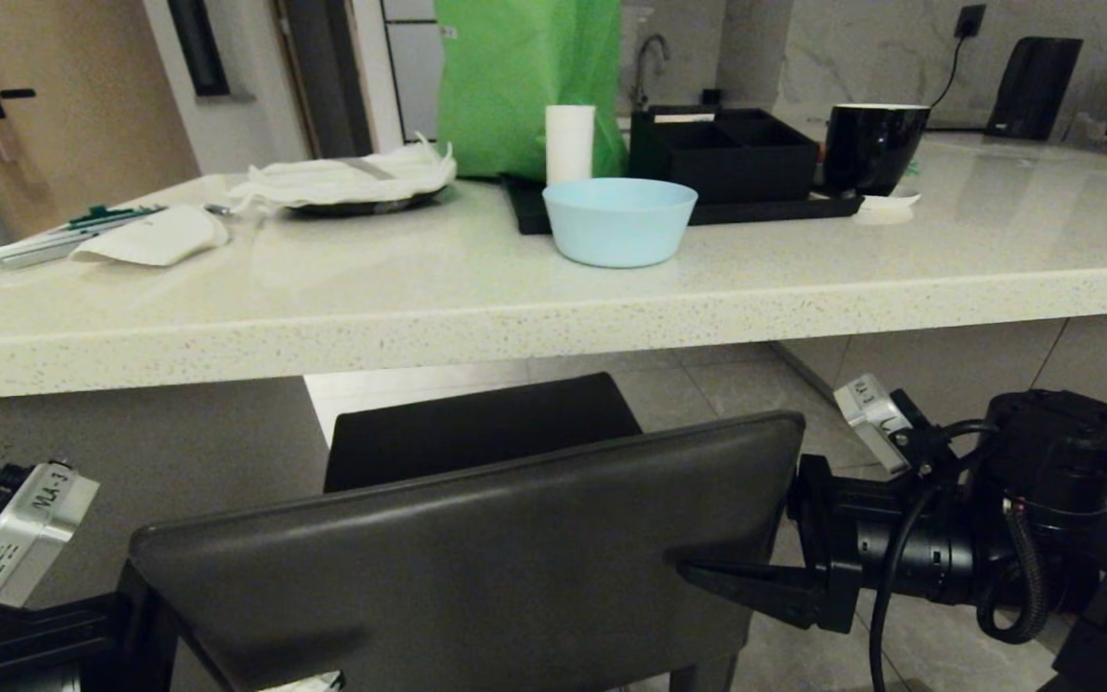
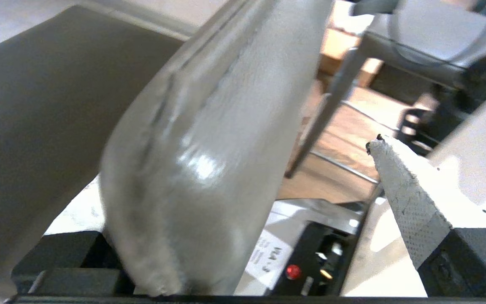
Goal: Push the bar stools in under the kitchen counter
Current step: Pull the gray chair out from under the dining table
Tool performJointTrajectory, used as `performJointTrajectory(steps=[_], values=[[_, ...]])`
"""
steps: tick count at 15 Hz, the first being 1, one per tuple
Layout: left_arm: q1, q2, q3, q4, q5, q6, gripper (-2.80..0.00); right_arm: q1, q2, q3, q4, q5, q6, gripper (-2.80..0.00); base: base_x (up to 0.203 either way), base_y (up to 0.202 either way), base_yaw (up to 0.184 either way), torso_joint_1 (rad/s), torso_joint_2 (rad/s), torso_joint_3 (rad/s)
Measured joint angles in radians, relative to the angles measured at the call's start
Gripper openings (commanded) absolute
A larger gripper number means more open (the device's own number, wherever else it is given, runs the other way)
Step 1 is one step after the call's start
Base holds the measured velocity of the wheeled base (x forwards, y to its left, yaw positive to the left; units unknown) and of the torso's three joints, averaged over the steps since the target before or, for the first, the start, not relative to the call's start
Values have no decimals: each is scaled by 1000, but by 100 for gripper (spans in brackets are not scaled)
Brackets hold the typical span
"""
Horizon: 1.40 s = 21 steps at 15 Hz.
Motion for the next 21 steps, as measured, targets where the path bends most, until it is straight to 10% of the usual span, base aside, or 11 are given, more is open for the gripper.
performJointTrajectory(steps=[10,21], values=[[80,43,18,-24,-35,7,0,4,21,7,1,-6,0,0,-10,0,0,1,0,0],[77,64,-18,-25,-33,10,0,11,29,6,3,-5,2,0,-193,0,-3,3,5,5]])
